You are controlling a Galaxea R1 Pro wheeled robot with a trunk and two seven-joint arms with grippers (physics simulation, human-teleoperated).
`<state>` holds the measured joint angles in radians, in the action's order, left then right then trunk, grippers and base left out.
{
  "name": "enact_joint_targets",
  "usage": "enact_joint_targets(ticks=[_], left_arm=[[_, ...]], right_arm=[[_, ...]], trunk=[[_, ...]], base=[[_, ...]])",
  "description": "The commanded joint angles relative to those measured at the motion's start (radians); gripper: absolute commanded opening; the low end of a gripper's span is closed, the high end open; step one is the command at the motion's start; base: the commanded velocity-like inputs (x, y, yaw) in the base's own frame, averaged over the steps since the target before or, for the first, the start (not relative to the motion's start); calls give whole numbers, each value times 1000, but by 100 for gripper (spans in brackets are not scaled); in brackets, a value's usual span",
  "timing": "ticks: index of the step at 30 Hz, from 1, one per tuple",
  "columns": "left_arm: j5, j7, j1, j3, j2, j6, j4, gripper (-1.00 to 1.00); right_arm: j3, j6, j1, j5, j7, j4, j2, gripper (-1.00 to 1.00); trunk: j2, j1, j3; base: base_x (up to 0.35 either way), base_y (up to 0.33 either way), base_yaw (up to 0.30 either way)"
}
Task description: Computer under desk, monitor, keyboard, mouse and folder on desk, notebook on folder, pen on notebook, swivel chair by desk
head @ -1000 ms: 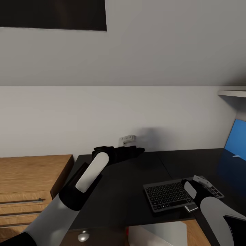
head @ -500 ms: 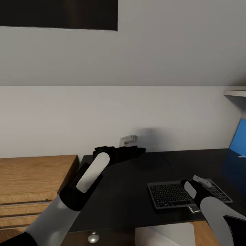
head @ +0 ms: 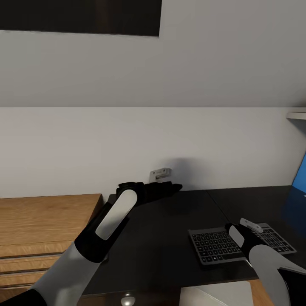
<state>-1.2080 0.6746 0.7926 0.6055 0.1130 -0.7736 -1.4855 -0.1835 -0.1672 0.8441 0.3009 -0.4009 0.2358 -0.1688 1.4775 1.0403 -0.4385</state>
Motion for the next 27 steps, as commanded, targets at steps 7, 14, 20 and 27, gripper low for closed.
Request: enact_joint_targets(ticks=[7, 14, 20, 27], left_arm=[[-10, 11, 1, -1, -1, -1, -1, 100], [-10, 10, 1, -1, 0, 0, -1, 100], [-11, 10, 1, -1, 1, 0, -1, 100], [-11, 10, 1, 1, 1, 0, -1, 100]], right_arm=[[-8, -5, 0, 26, 2, -13, 1, 100], [-8, -4, 0, 26, 2, -12, 2, 100], [-7, -3, 0, 26, 2, -10, 2, 100], [-7, -3, 0, 26, 2, -10, 2, 100]], trunk=[[1, 0, -1], [1, 0, -1], [1, 0, -1], [1, 0, -1]], base=[[-71, 36, 0], [-71, 53, 0], [-108, 159, 0], [-52, 308, 0]])
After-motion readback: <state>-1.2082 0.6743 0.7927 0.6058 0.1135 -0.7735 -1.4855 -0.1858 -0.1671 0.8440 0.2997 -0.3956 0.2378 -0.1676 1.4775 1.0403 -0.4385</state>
